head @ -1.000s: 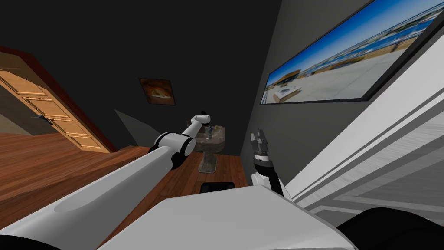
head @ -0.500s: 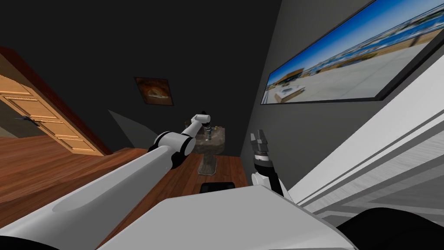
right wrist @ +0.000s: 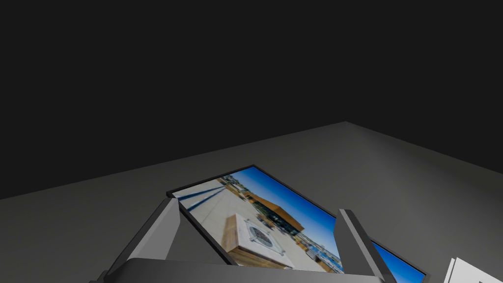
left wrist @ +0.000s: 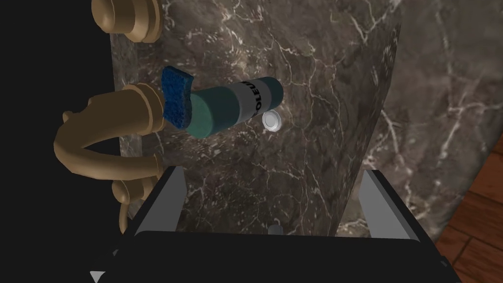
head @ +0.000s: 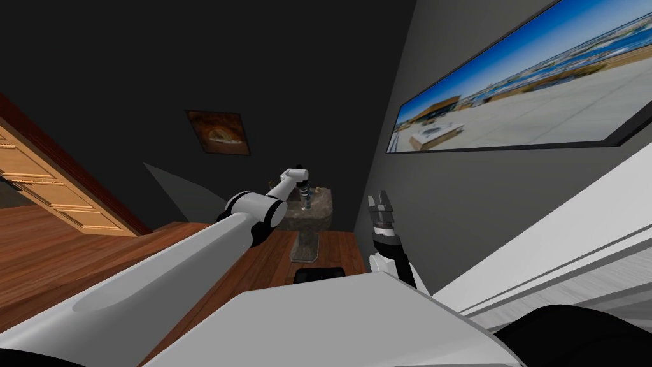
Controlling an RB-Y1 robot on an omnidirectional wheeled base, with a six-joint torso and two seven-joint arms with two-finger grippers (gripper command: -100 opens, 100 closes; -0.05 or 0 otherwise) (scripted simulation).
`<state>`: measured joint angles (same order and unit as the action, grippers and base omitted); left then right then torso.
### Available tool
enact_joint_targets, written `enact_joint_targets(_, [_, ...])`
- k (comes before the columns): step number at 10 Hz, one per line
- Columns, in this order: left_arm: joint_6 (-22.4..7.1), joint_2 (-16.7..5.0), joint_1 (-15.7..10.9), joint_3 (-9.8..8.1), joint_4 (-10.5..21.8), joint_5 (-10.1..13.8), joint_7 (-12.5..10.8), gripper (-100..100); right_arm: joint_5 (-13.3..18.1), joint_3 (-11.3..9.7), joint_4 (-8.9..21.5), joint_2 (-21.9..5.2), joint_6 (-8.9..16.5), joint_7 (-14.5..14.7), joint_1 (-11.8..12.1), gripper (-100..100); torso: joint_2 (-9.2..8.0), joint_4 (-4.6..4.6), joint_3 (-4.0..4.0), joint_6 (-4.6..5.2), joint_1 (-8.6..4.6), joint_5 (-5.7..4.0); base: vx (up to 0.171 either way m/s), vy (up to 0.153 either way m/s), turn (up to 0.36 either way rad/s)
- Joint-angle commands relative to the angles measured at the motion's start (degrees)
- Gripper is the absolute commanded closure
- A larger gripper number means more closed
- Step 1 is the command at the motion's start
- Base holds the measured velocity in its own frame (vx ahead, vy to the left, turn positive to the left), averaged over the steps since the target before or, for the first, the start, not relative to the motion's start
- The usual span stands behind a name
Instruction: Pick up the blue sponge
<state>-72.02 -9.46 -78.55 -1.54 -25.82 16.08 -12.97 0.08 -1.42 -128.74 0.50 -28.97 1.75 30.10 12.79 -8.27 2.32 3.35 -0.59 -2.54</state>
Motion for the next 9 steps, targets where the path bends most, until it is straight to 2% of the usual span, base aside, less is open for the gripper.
enact_joint_targets(1, [-2.86, -0.06, 0.63, 0.3, -0.48, 0.26, -0.41, -100, 0.0, 0.0, 0.0, 0.0, 0.0, 0.0, 0.0, 0, 0.0, 0.0, 0.0, 0.0, 0.0, 0.0, 0.072, 0.043, -0.035])
enact_joint_targets(4, [-5.73, -0.15, 0.63, 0.47, 0.13, 0.57, -0.55, -100, 0.0, -0.01, 0.0, 0.0, 0.0, 0.0, -0.01, 0, -0.01, 0.04, 0.02, -0.12, 0.11, 0.02, 0.058, 0.035, -0.036])
enact_joint_targets(6, [-9.62, -0.33, 0.56, 0.78, 1.26, 1.13, -0.82, -100, 0.0, -0.01, 0.0, 0.0, 0.0, 0.0, -0.01, 0, 0.16, 0.13, 0.14, -0.33, 0.48, 0.09, 0.084, 0.056, -0.049])
enact_joint_targets(7, [-9.62, -0.33, 0.56, 0.78, 0.54, 1.13, -0.82, -100, 0.0, -0.01, 0.0, 0.0, 0.0, 0.0, -0.01, 0, 0.32, 0.27, 0.29, -0.48, 0.78, 0.18, 0.081, 0.049, -0.02])
enact_joint_targets(9, [-9.62, -0.33, 0.56, 0.78, 1.26, 1.13, -0.82, -100, 0.0, -0.01, 0.0, 0.01, 0.0, 0.0, -0.01, 0, 0.48, 0.35, 0.42, -0.66, 1.05, 0.24, 0.016, 0.011, 0.002])
